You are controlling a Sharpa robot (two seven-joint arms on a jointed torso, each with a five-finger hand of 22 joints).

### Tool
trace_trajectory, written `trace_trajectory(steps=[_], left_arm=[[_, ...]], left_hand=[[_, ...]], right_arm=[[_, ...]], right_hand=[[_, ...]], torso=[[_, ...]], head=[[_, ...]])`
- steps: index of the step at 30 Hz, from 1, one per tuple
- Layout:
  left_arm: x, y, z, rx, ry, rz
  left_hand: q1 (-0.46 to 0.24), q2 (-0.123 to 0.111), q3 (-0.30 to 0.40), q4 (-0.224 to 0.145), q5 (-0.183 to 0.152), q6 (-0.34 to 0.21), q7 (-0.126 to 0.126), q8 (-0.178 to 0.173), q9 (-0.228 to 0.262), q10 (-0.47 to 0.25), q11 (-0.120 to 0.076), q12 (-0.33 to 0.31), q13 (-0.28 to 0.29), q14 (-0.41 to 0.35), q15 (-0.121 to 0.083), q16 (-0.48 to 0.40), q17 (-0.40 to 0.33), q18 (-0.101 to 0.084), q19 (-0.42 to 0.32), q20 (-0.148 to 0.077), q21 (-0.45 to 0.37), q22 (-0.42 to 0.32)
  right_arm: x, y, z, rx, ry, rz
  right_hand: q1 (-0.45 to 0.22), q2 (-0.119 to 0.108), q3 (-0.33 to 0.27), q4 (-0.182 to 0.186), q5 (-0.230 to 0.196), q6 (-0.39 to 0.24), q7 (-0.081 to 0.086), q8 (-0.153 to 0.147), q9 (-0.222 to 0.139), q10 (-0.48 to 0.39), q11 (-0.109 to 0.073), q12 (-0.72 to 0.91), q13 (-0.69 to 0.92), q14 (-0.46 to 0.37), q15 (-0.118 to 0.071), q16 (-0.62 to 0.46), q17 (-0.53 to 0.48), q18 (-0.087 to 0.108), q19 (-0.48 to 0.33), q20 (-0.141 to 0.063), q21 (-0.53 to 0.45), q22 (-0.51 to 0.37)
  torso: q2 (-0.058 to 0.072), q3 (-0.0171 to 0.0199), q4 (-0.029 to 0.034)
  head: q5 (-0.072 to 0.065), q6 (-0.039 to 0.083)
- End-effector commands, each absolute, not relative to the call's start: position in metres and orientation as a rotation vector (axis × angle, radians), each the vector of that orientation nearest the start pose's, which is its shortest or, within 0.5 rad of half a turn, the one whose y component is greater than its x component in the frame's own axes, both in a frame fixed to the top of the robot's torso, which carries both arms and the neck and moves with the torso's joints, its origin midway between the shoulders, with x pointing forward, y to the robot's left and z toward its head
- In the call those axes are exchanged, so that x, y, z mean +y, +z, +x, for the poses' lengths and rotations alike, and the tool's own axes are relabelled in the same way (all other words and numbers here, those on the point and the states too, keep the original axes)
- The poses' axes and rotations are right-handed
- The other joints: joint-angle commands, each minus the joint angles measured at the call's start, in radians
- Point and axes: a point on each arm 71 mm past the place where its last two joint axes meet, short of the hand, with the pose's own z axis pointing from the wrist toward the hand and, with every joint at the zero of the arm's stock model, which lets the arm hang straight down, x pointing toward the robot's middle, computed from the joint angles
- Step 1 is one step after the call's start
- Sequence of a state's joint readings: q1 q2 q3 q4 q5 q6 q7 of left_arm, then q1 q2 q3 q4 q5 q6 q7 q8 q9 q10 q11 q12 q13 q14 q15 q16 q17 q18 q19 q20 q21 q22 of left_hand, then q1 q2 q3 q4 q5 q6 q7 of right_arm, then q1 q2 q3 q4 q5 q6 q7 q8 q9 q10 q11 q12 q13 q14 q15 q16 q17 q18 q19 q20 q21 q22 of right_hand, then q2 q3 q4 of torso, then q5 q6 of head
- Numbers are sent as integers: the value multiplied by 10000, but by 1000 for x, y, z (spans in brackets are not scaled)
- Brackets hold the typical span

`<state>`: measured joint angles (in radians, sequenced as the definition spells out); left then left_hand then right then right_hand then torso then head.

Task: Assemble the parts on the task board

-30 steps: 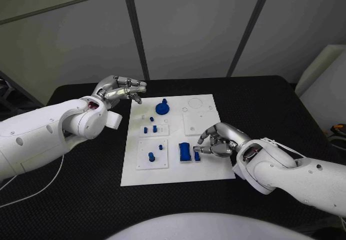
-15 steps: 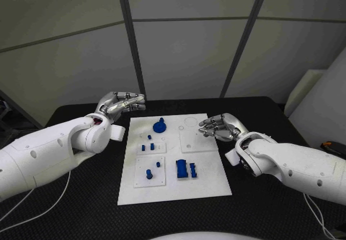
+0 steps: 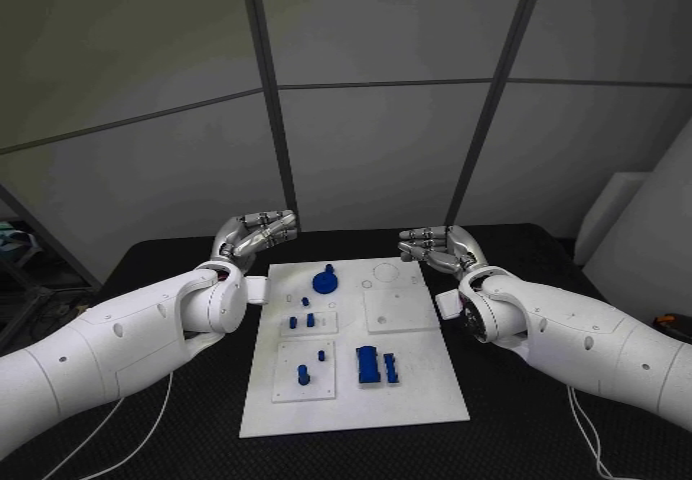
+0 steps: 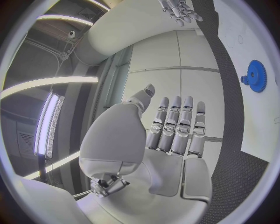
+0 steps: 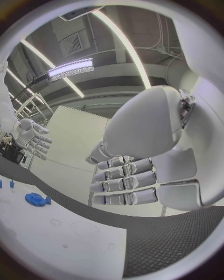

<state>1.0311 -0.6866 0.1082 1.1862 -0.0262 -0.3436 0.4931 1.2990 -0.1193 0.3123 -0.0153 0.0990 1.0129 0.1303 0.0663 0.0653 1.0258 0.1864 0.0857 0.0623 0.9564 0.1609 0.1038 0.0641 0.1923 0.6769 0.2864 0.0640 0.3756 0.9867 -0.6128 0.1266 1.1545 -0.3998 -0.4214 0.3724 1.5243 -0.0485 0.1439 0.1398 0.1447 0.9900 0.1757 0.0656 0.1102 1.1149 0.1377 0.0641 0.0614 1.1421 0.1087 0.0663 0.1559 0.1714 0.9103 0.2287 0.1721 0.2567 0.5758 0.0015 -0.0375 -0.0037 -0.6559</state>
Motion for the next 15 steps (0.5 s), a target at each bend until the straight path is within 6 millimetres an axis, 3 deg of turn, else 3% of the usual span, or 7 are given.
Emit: trace_trajectory(steps=[1, 4, 5, 10, 11, 13, 15], left_arm=[[242, -235, 530, 11966, -13980, -12184], [240, -234, 528, 11972, -13918, -12179], [239, -234, 527, 11975, -13884, -12176], [229, -232, 517, 12006, -13589, -12156], [226, -232, 513, 12015, -13504, -12150], [219, -230, 504, 12043, -13263, -12136], [212, -229, 494, 12073, -13028, -12123]], left_hand=[[-3876, 379, -955, 153, -990, -3039, -391, -663, -653, -3078, -558, -857, -623, -2869, -483, -335, -641, -577, -2031, -859, -640, -1145], [-4773, 1193, -1194, 153, -990, -3783, -477, -663, -653, -3792, -639, -857, -623, -3533, -551, -1038, -641, -583, -2502, -1048, -640, -1421], [-5095, 1193, -1267, 153, -990, -4028, -509, -663, -653, -4042, -686, -857, -623, -3766, -591, -1038, -641, -585, -2668, -1117, -640, -1511], [-6539, 1193, -1606, 153, -990, -5146, -1303, -663, -653, -5179, -901, -857, -623, -4828, -777, -1038, -641, -1073, -3416, -1440, -640, -1922], [-6805, 1193, -1672, 153, -990, -5351, -1303, -663, -653, -5390, -940, -857, -623, -5023, -812, -1038, -641, -1072, -3555, -1500, -640, -1999], [-7207, 1193, -1762, 153, -990, -5664, -1303, -663, -653, -5707, -1001, -857, -623, -5318, -863, -1038, -641, -1072, -3765, -1589, -640, -2112], [-7809, 1193, -1905, 153, -990, -6126, -1303, -663, -653, -6180, -1092, -857, -623, -5760, -1609, -1038, -641, -1073, -4077, -1723, -640, -2284]], right_arm=[[-206, -254, 526, 13950, 12413, 9341], [-205, -252, 524, 13844, 12449, 9433], [-205, -252, 523, 13787, 12468, 9485], [-202, -244, 513, 13334, 12588, 9946], [-201, -242, 510, 13218, 12609, 10082], [-199, -239, 504, 12982, 12633, 10386], [-197, -234, 492, 12669, 12614, 10874]], right_hand=[[-4617, 485, -416, -435, -434, -2970, -527, -656, -353, -3347, -412, -641, -614, -3426, -326, -663, -502, -514, -2731, -686, -554, -804], [-5652, 485, -482, -514, -530, -3597, -621, -656, -1102, -4104, -472, -641, -614, -4189, -373, -663, -627, -515, -3302, -795, -689, -990], [-6017, 485, -520, -551, -567, -3836, -665, -656, -1102, -4372, -506, -641, -614, -4465, -1087, -663, -663, -514, -3524, -853, -733, -1052], [-7668, 485, -675, -1398, -724, -4924, -855, -656, -1102, -5591, -663, -641, -614, -5718, -1087, -663, -825, -686, -4527, -1111, -905, -1325], [-7960, 485, -712, -1398, -1447, -5118, -890, -656, -1102, -5807, -1377, -641, -614, -5939, -1087, -663, -853, -718, -4705, -1155, -940, -1371], [-8478, 485, -1439, -1398, -1447, -5459, -954, -656, -1102, -6185, -1377, -641, -614, -6328, -1087, -663, -1559, -793, -5019, -1236, -997, -1457], [-9172, 485, -1439, -1398, -1447, -5915, -1037, -656, -1102, -6695, -1377, -641, -614, -6852, -1087, -663, -1559, -861, -5437, -1346, -1721, -1569]], torso=[[-1, 0, 1], [-46, -2, 55], [-72, -3, 85], [-249, -12, 295], [-274, -13, 325], [-306, -15, 363], [-316, -15, 375]], head=[[0, 1], [5, 82], [8, 127], [29, 440], [32, 484], [36, 541], [37, 559]])
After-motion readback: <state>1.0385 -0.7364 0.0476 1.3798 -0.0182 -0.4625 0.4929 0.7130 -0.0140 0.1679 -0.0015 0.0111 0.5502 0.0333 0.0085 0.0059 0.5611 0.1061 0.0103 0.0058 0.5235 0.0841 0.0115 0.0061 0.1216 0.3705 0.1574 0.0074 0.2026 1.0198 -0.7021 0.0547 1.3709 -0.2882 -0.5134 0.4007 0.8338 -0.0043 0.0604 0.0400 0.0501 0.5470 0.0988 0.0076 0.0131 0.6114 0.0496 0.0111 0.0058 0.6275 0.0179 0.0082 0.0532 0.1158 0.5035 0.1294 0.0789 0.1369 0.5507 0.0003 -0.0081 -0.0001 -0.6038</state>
